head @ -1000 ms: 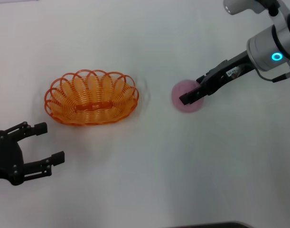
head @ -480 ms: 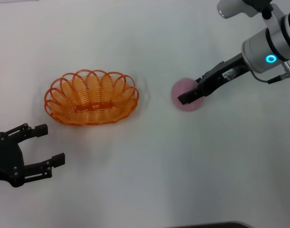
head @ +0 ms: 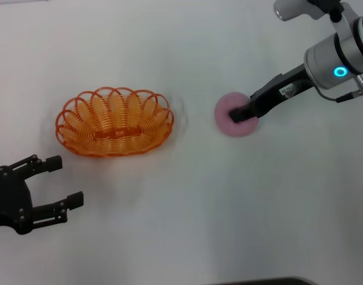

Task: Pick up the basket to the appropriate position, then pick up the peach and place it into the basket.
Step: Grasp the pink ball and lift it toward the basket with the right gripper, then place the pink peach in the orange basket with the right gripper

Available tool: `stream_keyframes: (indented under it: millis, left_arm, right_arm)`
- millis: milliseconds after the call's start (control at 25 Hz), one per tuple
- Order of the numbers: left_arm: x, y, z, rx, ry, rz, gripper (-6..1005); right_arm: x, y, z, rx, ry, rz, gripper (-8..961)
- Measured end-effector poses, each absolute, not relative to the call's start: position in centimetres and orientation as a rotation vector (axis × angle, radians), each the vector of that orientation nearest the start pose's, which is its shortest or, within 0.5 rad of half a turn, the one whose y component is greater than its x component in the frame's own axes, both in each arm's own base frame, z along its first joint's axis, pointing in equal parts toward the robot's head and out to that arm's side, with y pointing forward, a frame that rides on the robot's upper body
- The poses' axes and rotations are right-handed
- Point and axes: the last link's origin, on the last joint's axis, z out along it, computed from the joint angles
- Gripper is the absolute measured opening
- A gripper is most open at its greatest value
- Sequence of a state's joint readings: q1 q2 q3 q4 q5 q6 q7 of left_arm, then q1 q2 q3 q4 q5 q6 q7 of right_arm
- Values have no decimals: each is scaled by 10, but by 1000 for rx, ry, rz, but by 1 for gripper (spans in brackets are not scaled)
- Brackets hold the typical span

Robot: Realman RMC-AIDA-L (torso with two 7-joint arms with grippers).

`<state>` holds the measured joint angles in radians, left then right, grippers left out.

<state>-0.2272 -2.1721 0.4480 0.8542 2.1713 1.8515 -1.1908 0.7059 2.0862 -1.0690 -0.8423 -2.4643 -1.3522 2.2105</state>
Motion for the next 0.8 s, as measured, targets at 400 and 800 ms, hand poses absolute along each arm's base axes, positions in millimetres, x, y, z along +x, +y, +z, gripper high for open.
stream_keyframes:
  millis: [400,800]
  left_arm:
    - [-321,214,16,-2674,-651,-732,873]
    - [-320,216,17,-2672,-642,-733,873]
  right_arm:
    - [230,376,-23,-2699,1093,-70,294]
    - [205,362,-6,-2787,975,348,261]
